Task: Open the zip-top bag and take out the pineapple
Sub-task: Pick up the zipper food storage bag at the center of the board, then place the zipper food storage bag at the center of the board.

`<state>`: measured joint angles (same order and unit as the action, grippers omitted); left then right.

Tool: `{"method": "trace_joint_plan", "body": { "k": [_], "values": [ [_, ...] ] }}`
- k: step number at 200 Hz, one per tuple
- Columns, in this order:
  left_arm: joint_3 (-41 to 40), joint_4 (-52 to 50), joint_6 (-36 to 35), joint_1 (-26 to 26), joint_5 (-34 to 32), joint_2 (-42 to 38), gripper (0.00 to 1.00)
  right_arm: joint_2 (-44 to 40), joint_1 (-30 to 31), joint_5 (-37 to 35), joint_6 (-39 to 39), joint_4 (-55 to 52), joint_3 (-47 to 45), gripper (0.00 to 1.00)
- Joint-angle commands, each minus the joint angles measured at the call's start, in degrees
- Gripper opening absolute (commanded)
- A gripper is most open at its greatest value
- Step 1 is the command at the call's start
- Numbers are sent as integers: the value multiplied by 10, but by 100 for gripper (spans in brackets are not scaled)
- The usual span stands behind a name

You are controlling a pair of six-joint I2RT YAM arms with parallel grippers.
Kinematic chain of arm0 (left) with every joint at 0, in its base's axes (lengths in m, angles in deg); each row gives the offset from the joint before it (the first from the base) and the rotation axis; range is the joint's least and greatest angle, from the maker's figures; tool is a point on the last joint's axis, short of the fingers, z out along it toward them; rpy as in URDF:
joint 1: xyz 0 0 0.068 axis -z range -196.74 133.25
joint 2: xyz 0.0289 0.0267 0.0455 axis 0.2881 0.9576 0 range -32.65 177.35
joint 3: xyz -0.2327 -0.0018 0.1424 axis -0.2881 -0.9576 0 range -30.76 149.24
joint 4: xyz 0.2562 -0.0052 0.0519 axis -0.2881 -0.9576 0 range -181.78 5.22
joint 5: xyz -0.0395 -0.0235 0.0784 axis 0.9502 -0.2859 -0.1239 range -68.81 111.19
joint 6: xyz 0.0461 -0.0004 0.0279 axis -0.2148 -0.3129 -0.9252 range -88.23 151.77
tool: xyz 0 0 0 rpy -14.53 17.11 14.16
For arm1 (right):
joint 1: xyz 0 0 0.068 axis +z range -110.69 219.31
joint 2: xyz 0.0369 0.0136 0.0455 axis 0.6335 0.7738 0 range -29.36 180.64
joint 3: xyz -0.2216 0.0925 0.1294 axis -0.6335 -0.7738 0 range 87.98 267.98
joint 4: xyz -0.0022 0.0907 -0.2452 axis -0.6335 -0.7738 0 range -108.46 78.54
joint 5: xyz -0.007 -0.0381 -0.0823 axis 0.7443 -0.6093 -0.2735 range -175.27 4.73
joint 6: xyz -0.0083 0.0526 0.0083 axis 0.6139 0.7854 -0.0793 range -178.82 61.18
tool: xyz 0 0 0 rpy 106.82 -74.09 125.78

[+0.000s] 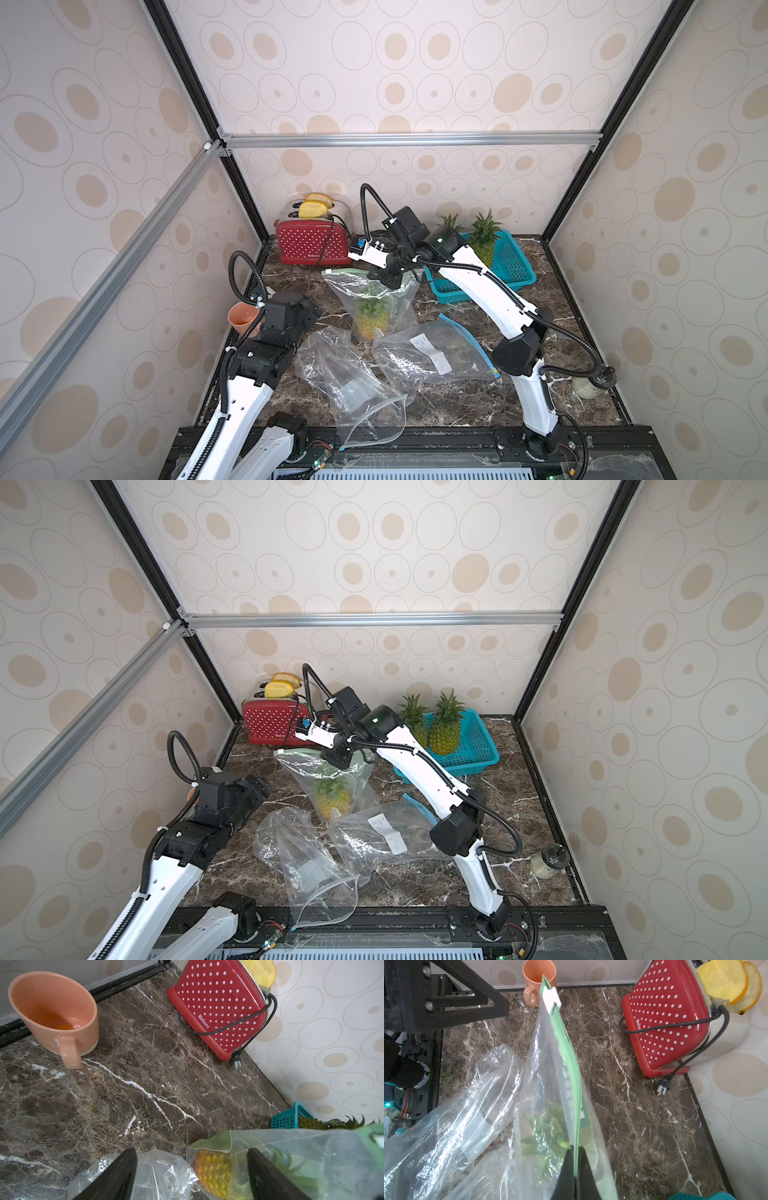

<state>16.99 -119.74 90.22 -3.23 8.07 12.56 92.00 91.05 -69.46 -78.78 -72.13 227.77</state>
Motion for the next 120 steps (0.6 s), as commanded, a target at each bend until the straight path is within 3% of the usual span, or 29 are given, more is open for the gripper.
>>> {"method": "trace_joint_plan", "body": {
  "k": [1, 65, 120],
  "values": [
    [-5, 21, 14, -4, 9, 0, 84, -49, 3, -38, 12, 7, 1, 0],
    [-20, 46, 22, -4, 33, 7, 84, -92, 3, -88, 16, -57, 15, 0],
    [-34, 80, 28, -5, 62, 25, 84, -191, 3, -102, 35, -29, -124, 0]
  ]
}}
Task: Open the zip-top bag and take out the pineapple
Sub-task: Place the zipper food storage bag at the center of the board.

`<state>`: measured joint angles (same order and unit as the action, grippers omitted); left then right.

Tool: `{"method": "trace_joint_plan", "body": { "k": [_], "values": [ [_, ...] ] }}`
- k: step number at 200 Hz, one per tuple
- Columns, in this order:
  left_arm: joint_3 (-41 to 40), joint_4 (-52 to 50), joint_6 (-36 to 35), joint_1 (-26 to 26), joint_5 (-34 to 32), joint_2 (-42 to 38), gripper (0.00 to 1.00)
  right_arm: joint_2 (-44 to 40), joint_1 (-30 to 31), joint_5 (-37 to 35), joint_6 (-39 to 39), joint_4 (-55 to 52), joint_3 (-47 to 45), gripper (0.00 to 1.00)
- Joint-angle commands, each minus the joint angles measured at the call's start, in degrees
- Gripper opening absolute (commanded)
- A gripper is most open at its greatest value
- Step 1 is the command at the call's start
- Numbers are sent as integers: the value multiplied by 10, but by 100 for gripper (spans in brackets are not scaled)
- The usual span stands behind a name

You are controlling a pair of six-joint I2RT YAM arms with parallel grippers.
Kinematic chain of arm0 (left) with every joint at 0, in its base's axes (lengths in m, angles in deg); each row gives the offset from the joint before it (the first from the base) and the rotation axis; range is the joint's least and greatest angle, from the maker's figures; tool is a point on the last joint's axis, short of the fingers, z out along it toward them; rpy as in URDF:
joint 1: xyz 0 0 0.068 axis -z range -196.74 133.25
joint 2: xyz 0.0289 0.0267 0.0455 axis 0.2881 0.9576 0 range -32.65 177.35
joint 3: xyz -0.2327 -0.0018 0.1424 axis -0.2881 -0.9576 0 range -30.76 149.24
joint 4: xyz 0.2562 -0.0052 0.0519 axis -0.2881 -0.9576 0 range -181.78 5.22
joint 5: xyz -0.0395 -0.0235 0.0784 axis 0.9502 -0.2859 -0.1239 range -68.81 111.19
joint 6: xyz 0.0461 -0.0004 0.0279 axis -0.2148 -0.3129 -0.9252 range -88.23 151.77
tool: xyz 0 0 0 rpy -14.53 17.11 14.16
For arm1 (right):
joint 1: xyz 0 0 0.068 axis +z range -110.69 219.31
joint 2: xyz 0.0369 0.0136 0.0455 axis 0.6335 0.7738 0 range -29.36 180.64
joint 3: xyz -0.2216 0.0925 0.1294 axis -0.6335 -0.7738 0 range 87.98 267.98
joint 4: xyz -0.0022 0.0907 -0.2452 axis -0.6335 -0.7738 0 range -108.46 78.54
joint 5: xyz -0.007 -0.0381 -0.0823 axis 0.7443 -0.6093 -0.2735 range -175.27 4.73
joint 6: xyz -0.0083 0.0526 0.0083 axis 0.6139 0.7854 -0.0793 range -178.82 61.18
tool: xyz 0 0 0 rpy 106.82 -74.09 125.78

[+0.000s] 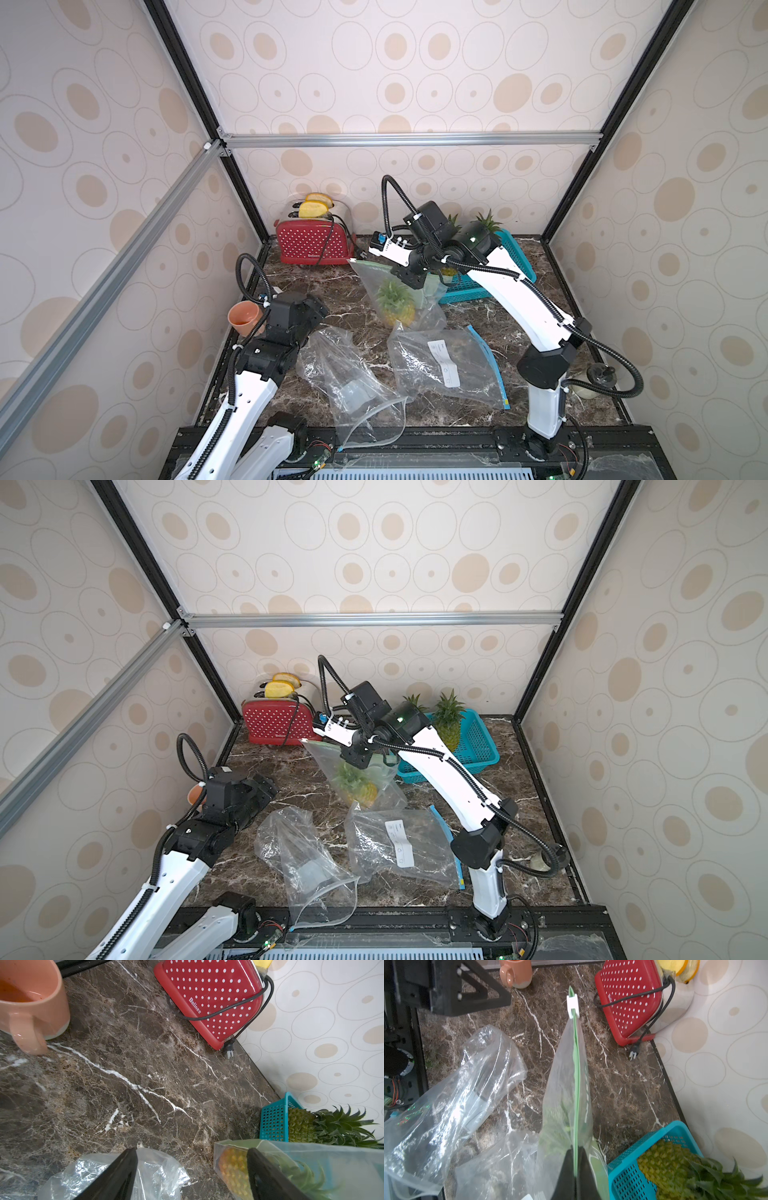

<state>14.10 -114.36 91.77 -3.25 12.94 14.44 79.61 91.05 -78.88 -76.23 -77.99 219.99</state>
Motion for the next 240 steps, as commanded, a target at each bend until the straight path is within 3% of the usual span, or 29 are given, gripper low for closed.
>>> {"method": "trace_joint_plan", "body": {
  "k": [1, 105, 115, 134, 155, 190, 240],
  "values": [
    [-5, 26, 12, -4, 14, 7, 84, -70, 4, -7, 11, 30, -50, 0],
    [-3, 128, 0, -4, 104, 84, 83, -239, 2, -29, 48, 117, -342, 0],
    [-2, 144, 0, -5, 115, 90, 83, -246, 2, -30, 48, 117, -349, 4],
    [2, 174, -2, -4, 142, 100, 83, -249, 2, -31, 43, 113, -342, 21],
    [12, 205, -2, -4, 170, 114, 82, -238, 2, -20, 35, 105, -302, 29],
    [20, 259, -1, -5, 211, 122, 82, -182, 3, 23, 18, 109, -226, 31],
    [20, 237, -17, -6, 208, 108, 82, -73, 3, 88, 13, 97, -122, 28]
  ]
}}
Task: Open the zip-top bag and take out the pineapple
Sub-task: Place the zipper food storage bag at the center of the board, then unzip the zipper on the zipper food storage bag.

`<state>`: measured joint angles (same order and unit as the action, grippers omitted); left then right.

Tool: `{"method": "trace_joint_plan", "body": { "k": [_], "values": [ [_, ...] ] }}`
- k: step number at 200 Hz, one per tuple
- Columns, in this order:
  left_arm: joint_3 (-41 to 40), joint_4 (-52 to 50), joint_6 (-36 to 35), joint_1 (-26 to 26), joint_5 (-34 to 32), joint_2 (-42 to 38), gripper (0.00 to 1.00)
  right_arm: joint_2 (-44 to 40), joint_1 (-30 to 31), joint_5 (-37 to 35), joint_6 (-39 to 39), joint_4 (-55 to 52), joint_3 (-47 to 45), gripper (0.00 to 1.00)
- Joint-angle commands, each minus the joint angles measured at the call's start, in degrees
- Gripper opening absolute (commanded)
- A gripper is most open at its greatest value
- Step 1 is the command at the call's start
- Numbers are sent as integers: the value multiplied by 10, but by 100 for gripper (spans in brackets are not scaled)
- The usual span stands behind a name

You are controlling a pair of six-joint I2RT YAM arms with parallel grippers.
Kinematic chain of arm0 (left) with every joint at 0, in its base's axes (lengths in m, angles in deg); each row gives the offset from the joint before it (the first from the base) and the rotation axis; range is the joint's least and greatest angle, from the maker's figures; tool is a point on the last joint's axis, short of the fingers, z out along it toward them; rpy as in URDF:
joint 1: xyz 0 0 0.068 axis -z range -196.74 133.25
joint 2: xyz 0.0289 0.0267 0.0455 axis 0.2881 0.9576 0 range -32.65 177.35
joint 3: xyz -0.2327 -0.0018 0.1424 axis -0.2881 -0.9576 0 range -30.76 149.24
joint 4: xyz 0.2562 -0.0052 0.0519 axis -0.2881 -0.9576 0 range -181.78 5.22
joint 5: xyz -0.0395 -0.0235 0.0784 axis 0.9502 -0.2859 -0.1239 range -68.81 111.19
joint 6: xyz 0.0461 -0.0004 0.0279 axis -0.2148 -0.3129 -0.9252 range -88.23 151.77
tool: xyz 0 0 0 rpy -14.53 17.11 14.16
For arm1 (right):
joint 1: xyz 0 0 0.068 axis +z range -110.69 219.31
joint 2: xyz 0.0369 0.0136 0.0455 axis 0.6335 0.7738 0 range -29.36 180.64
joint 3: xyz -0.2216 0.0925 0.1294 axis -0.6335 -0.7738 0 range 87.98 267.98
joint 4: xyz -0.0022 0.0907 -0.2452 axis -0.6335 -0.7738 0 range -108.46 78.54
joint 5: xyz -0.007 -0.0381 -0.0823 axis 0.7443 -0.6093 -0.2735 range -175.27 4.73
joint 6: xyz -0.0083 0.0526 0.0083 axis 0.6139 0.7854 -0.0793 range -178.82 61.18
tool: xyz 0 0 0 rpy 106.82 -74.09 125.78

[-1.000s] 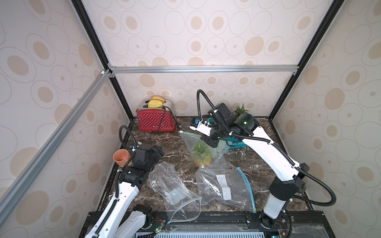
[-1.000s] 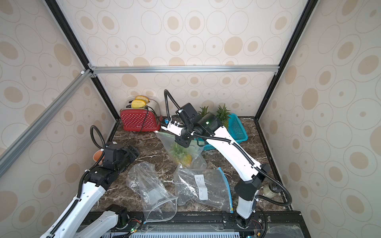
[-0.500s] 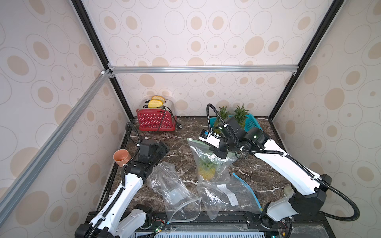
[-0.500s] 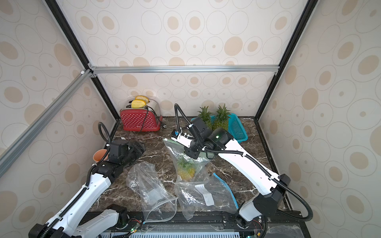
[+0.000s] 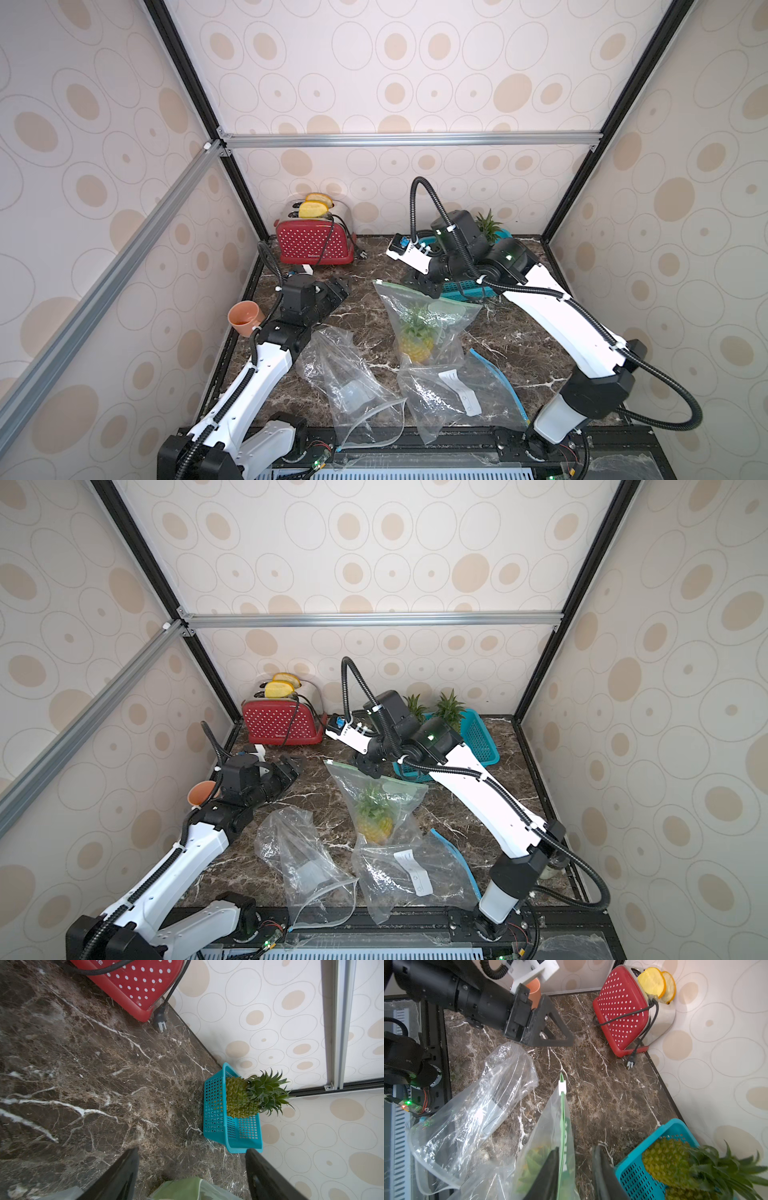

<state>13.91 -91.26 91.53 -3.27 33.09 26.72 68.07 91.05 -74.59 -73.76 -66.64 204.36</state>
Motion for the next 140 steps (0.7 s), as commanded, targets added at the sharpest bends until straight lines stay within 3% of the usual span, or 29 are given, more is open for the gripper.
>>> {"method": "trace_joint_plan", "body": {
  "k": [1, 140],
  "values": [
    [21, 6, -15, -5, 6, -15, 82, 43, 3, 47, -12, -17, 35, 28],
    [6, 3, -18, -6, 8, -24, 82, 102, 9, 99, 6, 12, 59, 27]
  ]
}}
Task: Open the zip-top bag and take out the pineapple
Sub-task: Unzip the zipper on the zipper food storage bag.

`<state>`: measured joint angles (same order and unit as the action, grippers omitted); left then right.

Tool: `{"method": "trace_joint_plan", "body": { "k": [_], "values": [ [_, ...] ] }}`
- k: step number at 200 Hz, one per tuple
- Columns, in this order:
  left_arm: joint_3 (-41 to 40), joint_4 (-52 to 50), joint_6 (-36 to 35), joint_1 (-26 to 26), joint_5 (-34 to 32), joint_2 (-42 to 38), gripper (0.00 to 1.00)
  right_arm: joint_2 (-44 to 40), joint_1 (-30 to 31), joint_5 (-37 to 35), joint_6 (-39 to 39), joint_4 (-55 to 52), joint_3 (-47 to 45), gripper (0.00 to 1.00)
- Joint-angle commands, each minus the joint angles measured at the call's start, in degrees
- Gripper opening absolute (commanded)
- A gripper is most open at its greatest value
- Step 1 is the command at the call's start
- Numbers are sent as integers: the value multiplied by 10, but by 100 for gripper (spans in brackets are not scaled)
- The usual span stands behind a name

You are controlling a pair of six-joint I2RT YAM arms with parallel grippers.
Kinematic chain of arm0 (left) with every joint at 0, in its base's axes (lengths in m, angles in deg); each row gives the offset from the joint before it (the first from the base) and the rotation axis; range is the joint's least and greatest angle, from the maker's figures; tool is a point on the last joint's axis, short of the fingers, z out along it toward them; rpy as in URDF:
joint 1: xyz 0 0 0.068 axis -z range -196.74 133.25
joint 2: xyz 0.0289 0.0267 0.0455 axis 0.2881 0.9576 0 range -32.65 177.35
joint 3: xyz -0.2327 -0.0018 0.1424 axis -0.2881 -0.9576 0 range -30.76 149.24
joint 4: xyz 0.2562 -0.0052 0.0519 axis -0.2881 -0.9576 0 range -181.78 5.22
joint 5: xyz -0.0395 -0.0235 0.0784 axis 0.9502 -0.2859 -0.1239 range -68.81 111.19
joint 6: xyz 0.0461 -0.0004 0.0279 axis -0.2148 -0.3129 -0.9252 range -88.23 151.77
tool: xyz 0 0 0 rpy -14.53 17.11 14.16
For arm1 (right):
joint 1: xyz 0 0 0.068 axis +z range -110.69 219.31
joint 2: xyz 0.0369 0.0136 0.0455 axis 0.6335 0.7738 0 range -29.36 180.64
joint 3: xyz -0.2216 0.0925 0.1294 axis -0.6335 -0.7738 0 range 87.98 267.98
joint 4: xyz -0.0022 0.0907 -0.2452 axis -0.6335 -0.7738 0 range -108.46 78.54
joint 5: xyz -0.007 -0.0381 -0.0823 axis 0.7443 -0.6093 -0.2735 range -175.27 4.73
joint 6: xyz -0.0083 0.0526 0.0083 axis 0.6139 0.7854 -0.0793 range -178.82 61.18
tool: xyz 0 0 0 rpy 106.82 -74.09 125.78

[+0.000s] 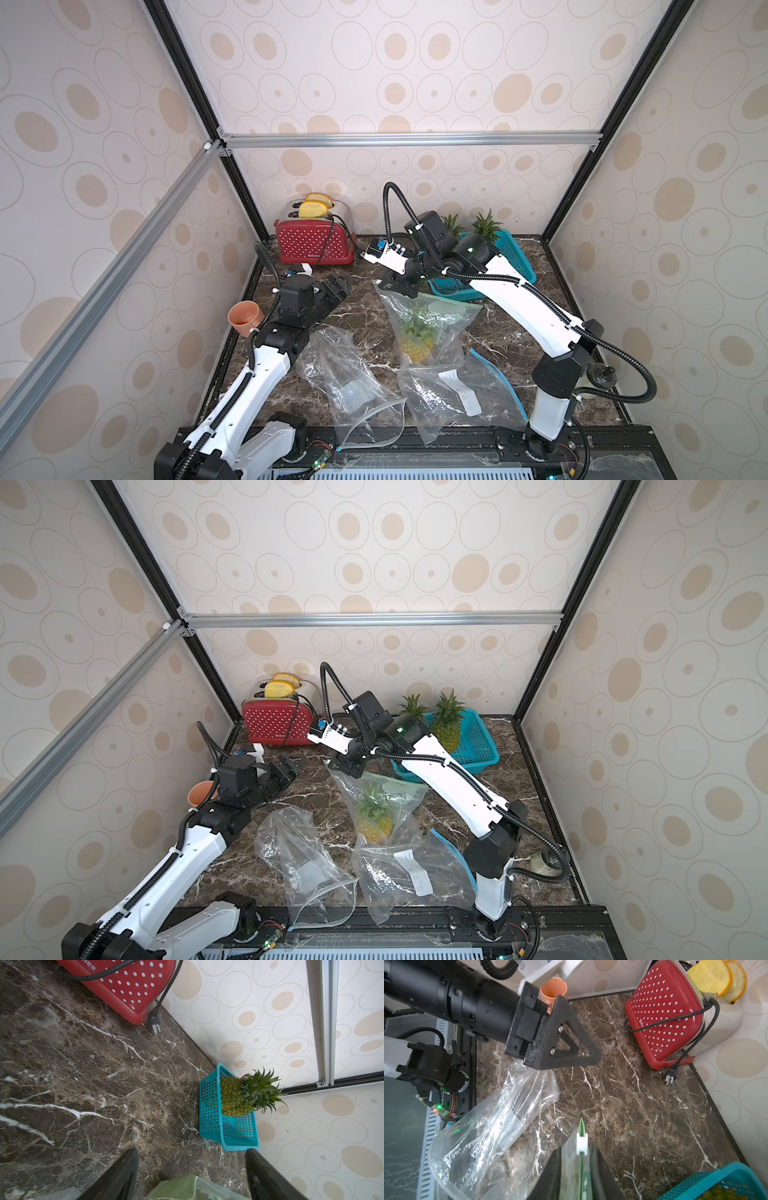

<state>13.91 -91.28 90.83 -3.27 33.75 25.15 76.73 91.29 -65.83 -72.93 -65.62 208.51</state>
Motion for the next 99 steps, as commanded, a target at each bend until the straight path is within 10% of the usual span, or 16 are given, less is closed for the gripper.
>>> {"method": "trace_joint_plan", "body": {
  "k": [1, 50, 99],
  "values": [
    [6, 4, -11, -6, 2, -8, 82, 16, 6, 11, -2, 2, 18, 27],
    [5, 2, -13, -5, 1, -9, 80, 23, 6, 10, -2, -2, 25, 13],
    [-6, 59, -12, -6, 35, -3, 46, 1, 6, 8, 2, -3, 10, 6]
  ]
}}
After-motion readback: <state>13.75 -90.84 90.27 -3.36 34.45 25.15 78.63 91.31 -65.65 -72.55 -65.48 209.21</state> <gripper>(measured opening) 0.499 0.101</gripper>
